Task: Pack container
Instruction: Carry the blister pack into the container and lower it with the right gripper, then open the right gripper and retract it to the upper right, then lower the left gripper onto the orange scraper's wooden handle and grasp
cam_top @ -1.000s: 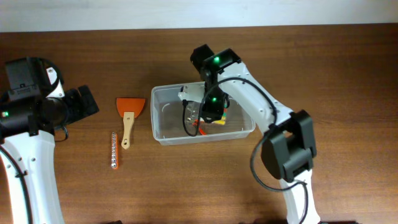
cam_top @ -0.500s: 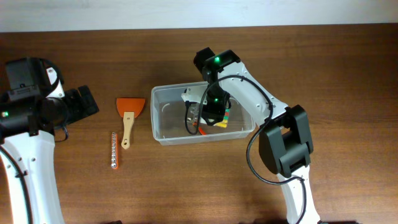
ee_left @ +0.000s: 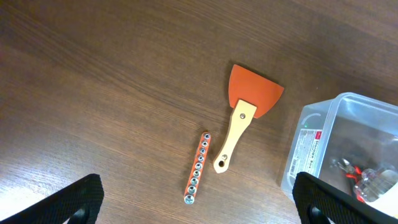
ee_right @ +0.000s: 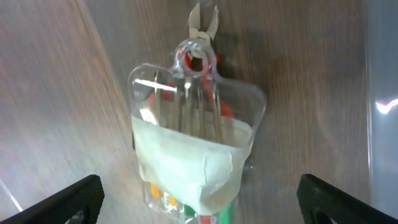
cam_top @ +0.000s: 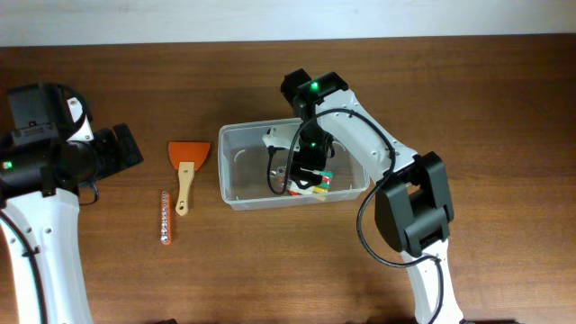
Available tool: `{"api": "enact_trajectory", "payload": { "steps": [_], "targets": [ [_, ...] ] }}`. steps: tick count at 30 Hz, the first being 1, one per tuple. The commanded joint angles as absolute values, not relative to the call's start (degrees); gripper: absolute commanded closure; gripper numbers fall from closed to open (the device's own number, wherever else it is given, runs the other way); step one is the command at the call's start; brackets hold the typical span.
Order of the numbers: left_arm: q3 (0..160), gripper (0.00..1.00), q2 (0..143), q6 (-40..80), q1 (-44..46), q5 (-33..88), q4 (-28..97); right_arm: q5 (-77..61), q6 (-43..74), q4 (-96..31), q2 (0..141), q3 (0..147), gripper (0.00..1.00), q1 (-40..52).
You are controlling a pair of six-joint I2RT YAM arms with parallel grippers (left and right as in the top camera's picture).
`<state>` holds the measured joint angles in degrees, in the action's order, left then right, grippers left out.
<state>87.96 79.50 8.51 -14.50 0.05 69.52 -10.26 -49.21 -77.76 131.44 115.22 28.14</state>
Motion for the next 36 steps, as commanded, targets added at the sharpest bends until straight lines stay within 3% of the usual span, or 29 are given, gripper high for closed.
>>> {"api": "enact_trajectory", "payload": {
  "steps": [1,5,10,19,26,36],
  "targets": [
    [88.07,0.01,79.79,5.82,-14.28,0.25,69.56,-11.38,-48.58,-78.02,128.29,115.59,0.01,27.68],
    [88.07,0.01,79.79,3.05,-14.28,0.25,69.47,-9.02,-47.31,-79.79,123.17,118.87,0.01,27.66],
    [88.07,0.01,79.79,-0.71,-14.24,0.58,69.65,0.8,-33.26,-80.77,114.17,125.01,0.01,25.47],
    [87.46,0.01,81.82,-3.6,-4.78,3.42,72.07,-0.16,-9.47,-85.62,97.8,131.02,0.01,6.2],
    [80.42,0.01,86.26,-1.02,-0.21,4.03,66.08,-4.58,-8.01,-93.41,95.9,130.67,0.01,-7.49],
    [71.11,0.01,96.23,-0.86,-0.05,5.8,58.15,-6.48,-7.84,-92.36,97.14,127.37,0.01,-10.09]
  ]
}}
